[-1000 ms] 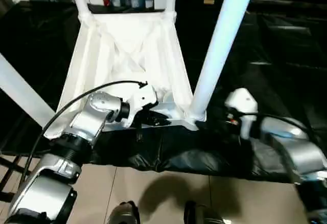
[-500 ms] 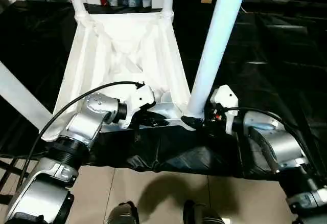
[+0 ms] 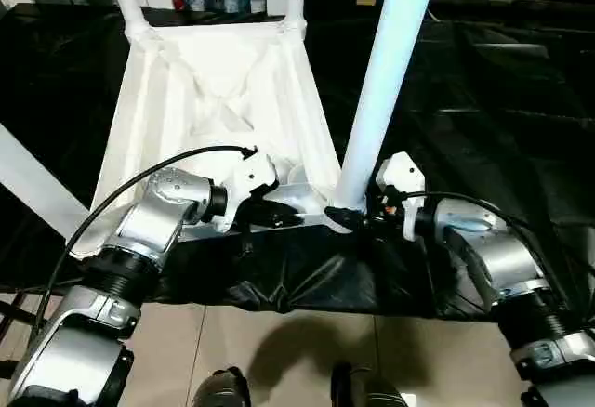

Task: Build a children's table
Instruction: Rotate leg to tighten

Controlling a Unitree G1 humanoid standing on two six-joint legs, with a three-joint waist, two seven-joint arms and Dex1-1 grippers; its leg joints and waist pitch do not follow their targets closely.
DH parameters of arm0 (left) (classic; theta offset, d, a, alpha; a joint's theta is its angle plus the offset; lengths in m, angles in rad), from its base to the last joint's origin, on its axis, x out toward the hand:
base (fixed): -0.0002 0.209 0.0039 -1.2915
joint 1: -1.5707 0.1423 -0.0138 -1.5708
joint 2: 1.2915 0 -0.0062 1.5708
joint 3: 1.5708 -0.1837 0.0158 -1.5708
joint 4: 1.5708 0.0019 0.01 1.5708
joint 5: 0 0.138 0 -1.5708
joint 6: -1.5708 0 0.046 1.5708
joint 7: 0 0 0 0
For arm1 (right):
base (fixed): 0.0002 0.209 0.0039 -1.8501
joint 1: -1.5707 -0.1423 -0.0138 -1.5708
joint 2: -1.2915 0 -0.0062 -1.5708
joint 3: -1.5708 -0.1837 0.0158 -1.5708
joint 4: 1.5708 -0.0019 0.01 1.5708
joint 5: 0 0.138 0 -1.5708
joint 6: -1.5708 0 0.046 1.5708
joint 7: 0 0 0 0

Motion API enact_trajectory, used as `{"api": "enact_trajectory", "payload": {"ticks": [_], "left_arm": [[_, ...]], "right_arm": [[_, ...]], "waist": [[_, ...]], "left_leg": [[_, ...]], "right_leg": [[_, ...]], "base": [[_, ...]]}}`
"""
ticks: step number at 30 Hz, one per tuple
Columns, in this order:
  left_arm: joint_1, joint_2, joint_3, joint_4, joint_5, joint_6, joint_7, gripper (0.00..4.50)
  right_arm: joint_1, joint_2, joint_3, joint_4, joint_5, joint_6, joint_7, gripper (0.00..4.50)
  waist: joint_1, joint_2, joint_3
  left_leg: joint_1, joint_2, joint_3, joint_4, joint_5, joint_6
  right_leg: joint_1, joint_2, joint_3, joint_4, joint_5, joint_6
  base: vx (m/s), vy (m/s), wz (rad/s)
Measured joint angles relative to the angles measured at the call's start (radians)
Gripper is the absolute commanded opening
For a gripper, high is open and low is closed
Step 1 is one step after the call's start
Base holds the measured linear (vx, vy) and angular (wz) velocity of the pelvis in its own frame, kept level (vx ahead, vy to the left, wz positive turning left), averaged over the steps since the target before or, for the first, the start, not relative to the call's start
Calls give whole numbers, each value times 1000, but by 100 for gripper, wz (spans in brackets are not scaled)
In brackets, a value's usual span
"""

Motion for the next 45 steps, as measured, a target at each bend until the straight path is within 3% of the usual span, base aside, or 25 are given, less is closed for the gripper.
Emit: {"api": "enact_trajectory", "payload": {"ticks": [6, 9, 13, 15, 23, 32, 37, 42, 43, 45], "left_arm": [[-17, -148, 14, -2, 64, 62, 243, 0], [-23, -215, 31, 19, 79, 62, 355, 0], [-28, -249, 30, 28, 97, 59, 409, 0], [-26, -249, 29, 25, 99, 59, 408, 0], [1, -180, 32, -14, 80, 22, 311, 0], [23, -32, 18, -37, 8, -55, 7, 0], [25, 28, 14, -31, -16, -89, -104, 0], [33, 61, 15, -31, -32, -96, -179, 0], [34, 66, 15, -31, -35, -95, -192, 0], [36, 70, 15, -31, -41, -91, -210, 0]], "right_arm": [[3, 151, -92, 21, -46, 25, -358, 274], [-39, 232, -124, 76, -79, 23, -547, 274], [-63, 262, -138, 113, -112, 0, -624, 274], [-59, 262, -138, 112, -116, -13, -621, 330], [-24, 186, -105, 72, -91, -40, -404, 392], [-23, -19, -9, 22, -43, -60, 52, 392], [-18, -95, 34, -15, -11, -54, 234, 392], [-15, -112, 51, -30, 1, -52, 319, 392], [-15, -112, 51, -30, 3, -52, 328, 367], [-15, -112, 51, -30, 5, -52, 340, 360]], "waist": [[0, 0, -1], [-2, 0, -2], [-2, 0, -2], [-2, 0, -2], [-10, -2, -1], [16, -1, -1], [17, -2, 0], [19, -3, 0], [19, -3, 0], [20, -3, 0]], "left_leg": [[1, -3, 0, -3, 0, 0], [1, -4, 0, -6, 0, 0], [1, -7, 0, -15, 0, 0], [1, -7, 0, -15, 0, 0], [1, -5, -1, -24, 0, 0], [0, 0, 1, -27, 3, 5], [-3, -1, 5, -20, 0, 9], [-2, 0, 5, -20, 0, 9], [-2, 0, 5, -20, 0, 9], [-2, 0, 5, -19, 0, 9]], "right_leg": [[1, -2, 2, -3, -1, 2], [1, -2, 1, -9, -1, 2], [3, -2, 1, -20, -1, 2], [4, -2, 1, -20, -1, 2], [1, -1, -2, -18, -1, 2], [-2, 1, -7, -17, -3, -2], [-2, -1, -4, -18, -4, -3], [-2, -1, -4, -17, -4, -3], [-2, -1, -4, -17, -4, -3], [-2, -1, -4, -16, -4, -3]], "base": [[0, 0, 0], [0, 0, 0], [0, 0, 0], [0, 0, 0], [0, 0, 0], [0, 0, 0], [0, 0, 0], [0, 0, 0], [0, 0, 0], [0, 0, 0]]}}
